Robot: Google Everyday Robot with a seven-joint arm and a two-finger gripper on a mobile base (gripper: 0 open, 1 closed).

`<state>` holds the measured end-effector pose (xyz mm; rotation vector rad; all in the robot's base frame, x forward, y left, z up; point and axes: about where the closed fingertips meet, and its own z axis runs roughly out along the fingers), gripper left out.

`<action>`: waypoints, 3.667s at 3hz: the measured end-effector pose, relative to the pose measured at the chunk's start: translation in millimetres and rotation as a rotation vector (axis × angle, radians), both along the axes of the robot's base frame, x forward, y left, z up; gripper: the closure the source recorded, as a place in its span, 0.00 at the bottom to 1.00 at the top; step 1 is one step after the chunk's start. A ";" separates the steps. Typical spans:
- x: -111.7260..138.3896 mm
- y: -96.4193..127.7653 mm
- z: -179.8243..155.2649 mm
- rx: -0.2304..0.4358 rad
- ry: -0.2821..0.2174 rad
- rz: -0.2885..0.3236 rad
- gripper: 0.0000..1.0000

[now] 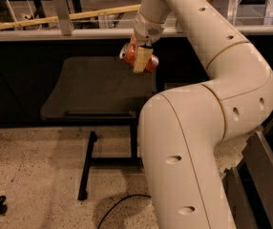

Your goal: Pick redbull can from middle drawer and place on counter

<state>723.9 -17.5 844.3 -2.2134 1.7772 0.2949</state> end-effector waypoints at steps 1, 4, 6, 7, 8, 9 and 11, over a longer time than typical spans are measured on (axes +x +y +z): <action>-4.4 -5.3 -21.9 -0.108 0.023 0.070 1.00; 3.7 -6.0 -70.5 -0.349 -0.003 0.261 1.00; 9.9 4.3 -75.1 -0.327 -0.025 0.271 1.00; 11.2 21.4 -76.8 -0.298 -0.037 0.295 1.00; 8.0 42.5 -79.1 -0.263 -0.041 0.328 1.00; 2.6 59.2 -82.5 -0.248 -0.037 0.363 1.00; -4.4 76.5 -92.4 -0.333 -0.024 0.472 1.00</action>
Offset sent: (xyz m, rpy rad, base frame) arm -0.0492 -0.0357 -0.0473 -0.3949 0.1802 0.2815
